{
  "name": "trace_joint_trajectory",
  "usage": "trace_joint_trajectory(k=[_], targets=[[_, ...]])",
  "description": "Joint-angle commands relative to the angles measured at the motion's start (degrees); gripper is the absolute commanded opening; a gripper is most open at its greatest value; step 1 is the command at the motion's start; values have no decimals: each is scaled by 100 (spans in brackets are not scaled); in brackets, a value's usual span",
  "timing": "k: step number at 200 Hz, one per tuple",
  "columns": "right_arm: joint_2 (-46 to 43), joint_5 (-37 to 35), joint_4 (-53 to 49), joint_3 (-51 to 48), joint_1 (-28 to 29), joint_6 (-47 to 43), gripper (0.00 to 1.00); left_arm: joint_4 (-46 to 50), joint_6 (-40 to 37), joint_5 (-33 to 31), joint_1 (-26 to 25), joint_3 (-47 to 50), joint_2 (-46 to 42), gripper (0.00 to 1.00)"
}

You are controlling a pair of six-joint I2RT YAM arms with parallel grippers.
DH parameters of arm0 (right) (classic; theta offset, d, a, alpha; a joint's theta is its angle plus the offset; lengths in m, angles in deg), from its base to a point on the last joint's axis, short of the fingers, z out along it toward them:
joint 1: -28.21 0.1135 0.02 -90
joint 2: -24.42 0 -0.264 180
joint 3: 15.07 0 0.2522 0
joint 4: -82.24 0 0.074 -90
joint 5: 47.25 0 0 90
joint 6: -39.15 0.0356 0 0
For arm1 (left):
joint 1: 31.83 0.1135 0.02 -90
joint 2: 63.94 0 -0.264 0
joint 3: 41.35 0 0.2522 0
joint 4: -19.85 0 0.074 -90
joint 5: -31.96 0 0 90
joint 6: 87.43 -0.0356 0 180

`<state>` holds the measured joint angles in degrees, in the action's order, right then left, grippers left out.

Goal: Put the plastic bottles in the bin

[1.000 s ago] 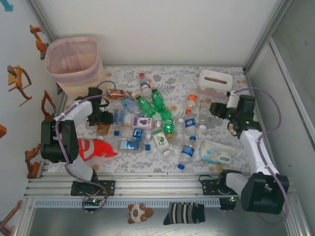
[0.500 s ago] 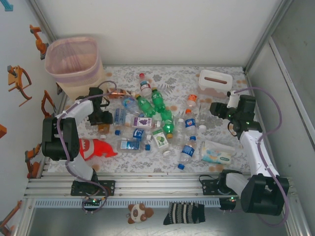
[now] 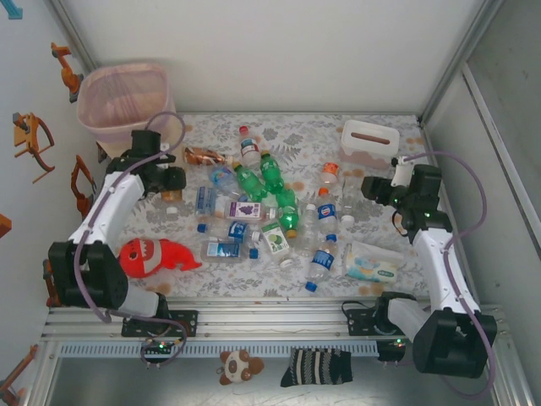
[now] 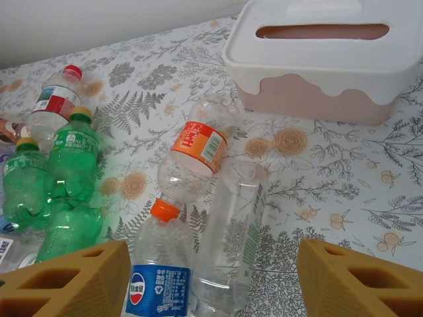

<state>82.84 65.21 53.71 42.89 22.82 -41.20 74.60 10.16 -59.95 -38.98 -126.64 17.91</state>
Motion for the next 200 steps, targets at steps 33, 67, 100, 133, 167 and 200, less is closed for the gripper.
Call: trace_joint_trajectory(k=[33,67,100,133,167,200], targets=[[-273,-22,-228,316,48,44,67,235,-97,44,-27,-1316,-406,54],[-372,-22,-308,378,47,83,66,-53,-289,-155,-22,-2178,-306,54],[-457,-12,-404,457,55,124,66,-531,-508,-434,25,-2913,89,53],[-586,-48,-500,466,62,140,66,-1083,-627,-564,206,-3446,668,51],[-727,-119,-623,431,56,134,66,-1403,-602,-602,483,-4036,1406,50],[-837,-180,-666,363,59,171,67,-1444,-577,-456,735,-4652,2203,50]])
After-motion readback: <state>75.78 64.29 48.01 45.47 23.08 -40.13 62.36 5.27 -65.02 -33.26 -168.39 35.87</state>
